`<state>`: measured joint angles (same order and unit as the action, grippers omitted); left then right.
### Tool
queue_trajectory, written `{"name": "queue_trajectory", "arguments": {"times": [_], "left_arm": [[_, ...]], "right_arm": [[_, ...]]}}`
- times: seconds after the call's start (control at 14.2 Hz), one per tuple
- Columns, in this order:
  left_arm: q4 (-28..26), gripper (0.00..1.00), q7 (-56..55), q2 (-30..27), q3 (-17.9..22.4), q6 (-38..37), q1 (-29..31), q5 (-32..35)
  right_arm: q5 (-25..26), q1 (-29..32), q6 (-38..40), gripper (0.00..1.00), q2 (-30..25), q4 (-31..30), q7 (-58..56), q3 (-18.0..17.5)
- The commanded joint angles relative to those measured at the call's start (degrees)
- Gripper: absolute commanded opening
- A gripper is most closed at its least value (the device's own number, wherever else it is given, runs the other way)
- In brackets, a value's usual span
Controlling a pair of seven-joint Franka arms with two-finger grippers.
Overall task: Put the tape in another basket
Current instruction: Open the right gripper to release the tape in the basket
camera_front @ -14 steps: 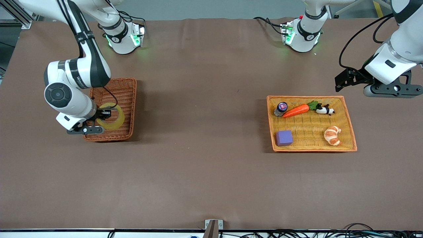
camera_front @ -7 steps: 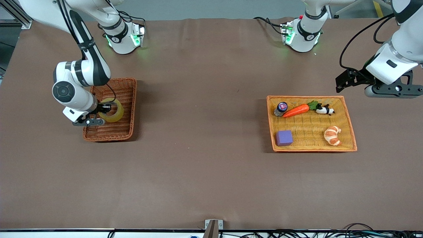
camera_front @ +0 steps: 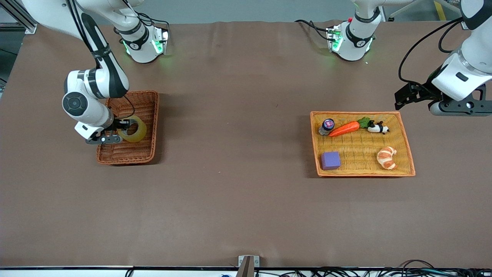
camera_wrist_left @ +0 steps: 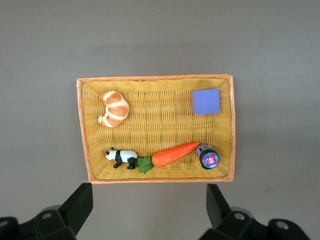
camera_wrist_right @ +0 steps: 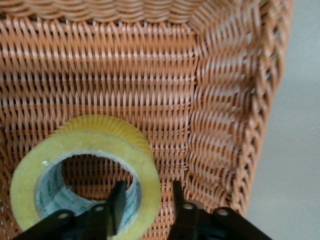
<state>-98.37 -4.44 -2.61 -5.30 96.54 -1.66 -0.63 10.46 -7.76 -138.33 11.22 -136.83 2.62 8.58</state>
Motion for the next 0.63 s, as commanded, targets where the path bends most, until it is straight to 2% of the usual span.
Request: {"name": "queue_trajectory", "arguments": {"times": [0.0,0.21,0.42,0.56], "left_arm": [[0.6,1.00,0.6,0.1,-0.2,0.1,0.3,-0.3],[0.6,1.00,0.6,0.1,-0.4,0.1,0.3,-0.3],[0.7,1.00,0.1,0.3,-0.4,0.1,0.2,-0.3],[0.7,1.00,0.0,0.6,-0.4,0.1,0.2,-0.3]], "right_arm": [[-0.1,0.7,0.4,1.00,-1.8,2.3,-0.6,-0.7],[-0.5,0.4,5.6,1.00,-3.6,8.1,-0.3,-1.2],[-3.9,0.3,10.3,1.00,-5.6,15.1,-0.7,-1.6],[-5.3,0.5,16.4,1.00,-6.0,21.5,-0.9,-2.4]]}}
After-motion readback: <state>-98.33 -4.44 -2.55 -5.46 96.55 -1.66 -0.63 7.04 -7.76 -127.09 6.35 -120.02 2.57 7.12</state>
